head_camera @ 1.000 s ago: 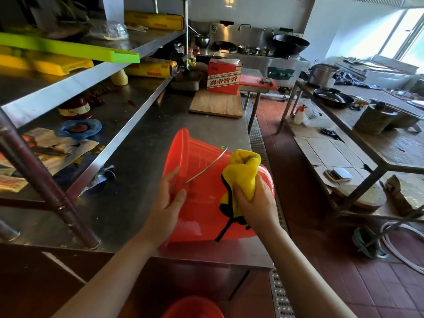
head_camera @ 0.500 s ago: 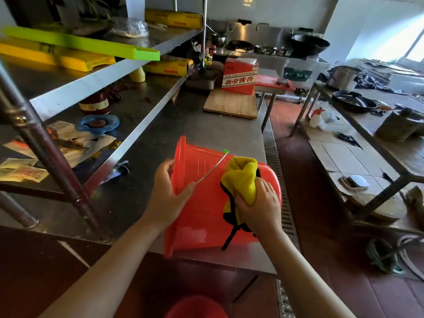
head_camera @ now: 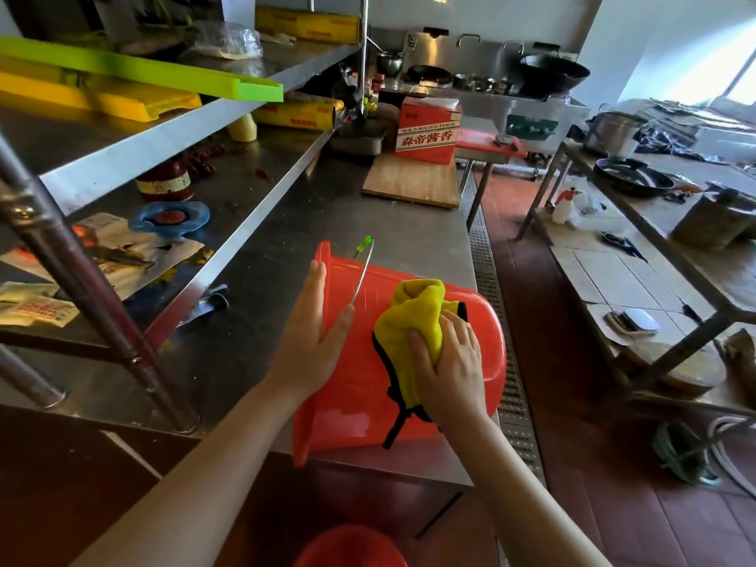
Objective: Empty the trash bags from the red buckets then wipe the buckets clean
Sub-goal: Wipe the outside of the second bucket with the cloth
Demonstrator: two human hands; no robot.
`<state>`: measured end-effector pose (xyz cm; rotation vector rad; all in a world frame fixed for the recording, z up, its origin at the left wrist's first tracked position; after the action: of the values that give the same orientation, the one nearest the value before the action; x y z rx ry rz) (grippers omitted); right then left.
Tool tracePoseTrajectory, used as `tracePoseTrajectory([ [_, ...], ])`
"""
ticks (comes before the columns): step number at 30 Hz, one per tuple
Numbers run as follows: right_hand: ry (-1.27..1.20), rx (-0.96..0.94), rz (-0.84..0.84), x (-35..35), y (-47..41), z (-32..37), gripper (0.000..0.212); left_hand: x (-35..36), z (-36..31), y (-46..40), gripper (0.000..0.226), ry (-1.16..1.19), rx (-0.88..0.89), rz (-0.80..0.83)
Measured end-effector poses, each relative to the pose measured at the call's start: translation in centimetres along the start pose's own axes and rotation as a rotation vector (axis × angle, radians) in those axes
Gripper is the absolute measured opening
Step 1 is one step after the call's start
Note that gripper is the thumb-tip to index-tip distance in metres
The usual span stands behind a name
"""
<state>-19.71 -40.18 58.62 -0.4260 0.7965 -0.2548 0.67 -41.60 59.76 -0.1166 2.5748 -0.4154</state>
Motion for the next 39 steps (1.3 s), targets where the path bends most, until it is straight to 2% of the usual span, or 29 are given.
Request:
tracePoseTrajectory([
  [6,-0.053,-0.095,0.01,2.8,-0.9,5.8,0.06,0.0,0.4,0.1,0.067,0.067,-0.017,-0.003],
  [10,-0.079,-0.18,0.047,4.8,-1.1,8.8,0.058,-0.5,-0.2,0.3,0.044,0.226,0.041,-0.03],
  [15,0.038,-0.214,0.03,5.0,-0.8,7.8,0.052,-0.4,-0.7,0.6,0.044,0.255,0.041,-0.036],
  [19,0.053,-0.217,0.024,3.9,-1.0,6.2,0.053,-0.1,-0.1,0.5,0.05,0.172,0.024,-0.032],
  [22,0.055,-0.16,0.02,2.9,-1.4,3.8,0.054,0.0,0.4,0.5,0.054,0.108,0.019,-0.042],
  [30,0.134,0.162,-0.07,-2.3,-2.4,-6.1,0.065,0.2,-0.2,0.6,0.058,0.066,0.052,-0.04],
  [32,0.106,0.278,-0.068,-3.6,-2.5,-8.3,0.059,0.3,-0.1,0.8,0.057,0.068,0.057,-0.042],
  [34,0.068,0.357,-0.051,-4.3,-2.9,-9.7,0.044,0.4,0.0,0.9,0.056,0.073,0.048,-0.041],
  [39,0.105,0.224,-0.009,-3.7,-4.2,-7.9,0.05,0.2,-0.2,1.0,0.056,0.062,0.063,-0.05],
])
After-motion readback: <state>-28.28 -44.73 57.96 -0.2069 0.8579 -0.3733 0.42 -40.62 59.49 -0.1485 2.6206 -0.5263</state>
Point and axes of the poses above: each hand's wrist, its own y-axis away from the middle knuckle, its own x-axis out of the palm, z = x × y, the point moved 7 cm from there along -y, towards the middle knuckle, and after that the axes turned 3 degrees about -y, right-handed, at the moved point
